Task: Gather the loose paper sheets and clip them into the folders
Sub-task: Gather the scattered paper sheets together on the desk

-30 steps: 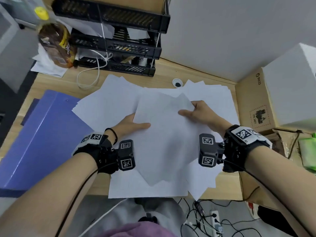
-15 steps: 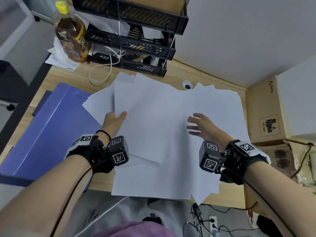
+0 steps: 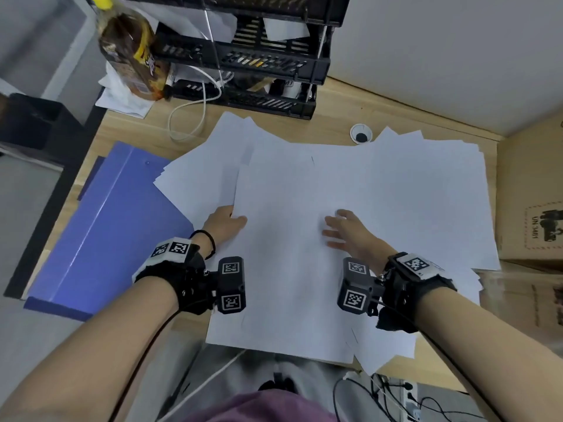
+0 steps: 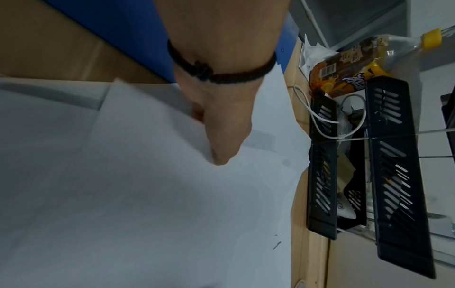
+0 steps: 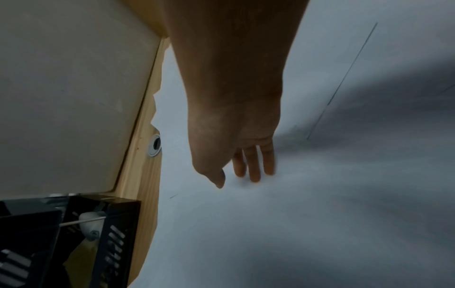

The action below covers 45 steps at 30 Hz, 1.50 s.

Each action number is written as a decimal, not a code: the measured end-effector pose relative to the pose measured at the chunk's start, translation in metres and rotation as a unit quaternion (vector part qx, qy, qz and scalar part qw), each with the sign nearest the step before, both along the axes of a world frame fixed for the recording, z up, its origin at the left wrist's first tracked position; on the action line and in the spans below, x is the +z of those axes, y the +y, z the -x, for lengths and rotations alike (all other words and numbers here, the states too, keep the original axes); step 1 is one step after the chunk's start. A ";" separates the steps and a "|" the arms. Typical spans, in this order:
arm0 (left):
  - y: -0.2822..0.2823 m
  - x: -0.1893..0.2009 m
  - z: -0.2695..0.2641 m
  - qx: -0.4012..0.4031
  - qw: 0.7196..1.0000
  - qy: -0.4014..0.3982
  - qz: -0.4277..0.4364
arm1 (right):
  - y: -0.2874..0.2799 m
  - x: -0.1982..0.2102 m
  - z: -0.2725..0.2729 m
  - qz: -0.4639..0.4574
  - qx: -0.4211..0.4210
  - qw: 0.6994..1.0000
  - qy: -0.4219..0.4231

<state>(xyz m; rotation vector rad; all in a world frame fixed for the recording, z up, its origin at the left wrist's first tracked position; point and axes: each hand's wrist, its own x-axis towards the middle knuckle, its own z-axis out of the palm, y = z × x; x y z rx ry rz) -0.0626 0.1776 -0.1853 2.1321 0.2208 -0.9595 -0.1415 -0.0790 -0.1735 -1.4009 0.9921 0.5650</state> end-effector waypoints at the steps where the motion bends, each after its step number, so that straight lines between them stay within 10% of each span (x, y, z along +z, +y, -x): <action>1: 0.000 -0.003 0.000 -0.001 1.000 0.003 0.001 | 0.003 -0.003 -0.002 -0.019 -0.012 1.000 0.003; 11: 0.001 -0.012 -0.011 0.028 0.999 0.016 -0.033 | -0.012 -0.009 -0.022 0.078 0.089 0.993 -0.006; 17: 0.000 -0.011 -0.013 0.016 0.998 0.009 -0.062 | 0.006 -0.004 -0.034 -0.063 0.017 0.998 -0.018; 29: 0.008 -0.004 -0.012 0.036 0.996 0.027 0.071 | 0.028 0.004 -0.014 -0.010 0.047 0.999 -0.005; 38: 0.045 0.014 -0.029 0.312 0.933 -0.143 -0.103 | 0.000 -0.004 0.010 0.206 0.111 0.971 0.049; 45: 0.071 0.019 -0.028 0.392 0.910 -0.092 0.099 | 0.038 -0.010 -0.005 0.171 0.144 0.974 0.029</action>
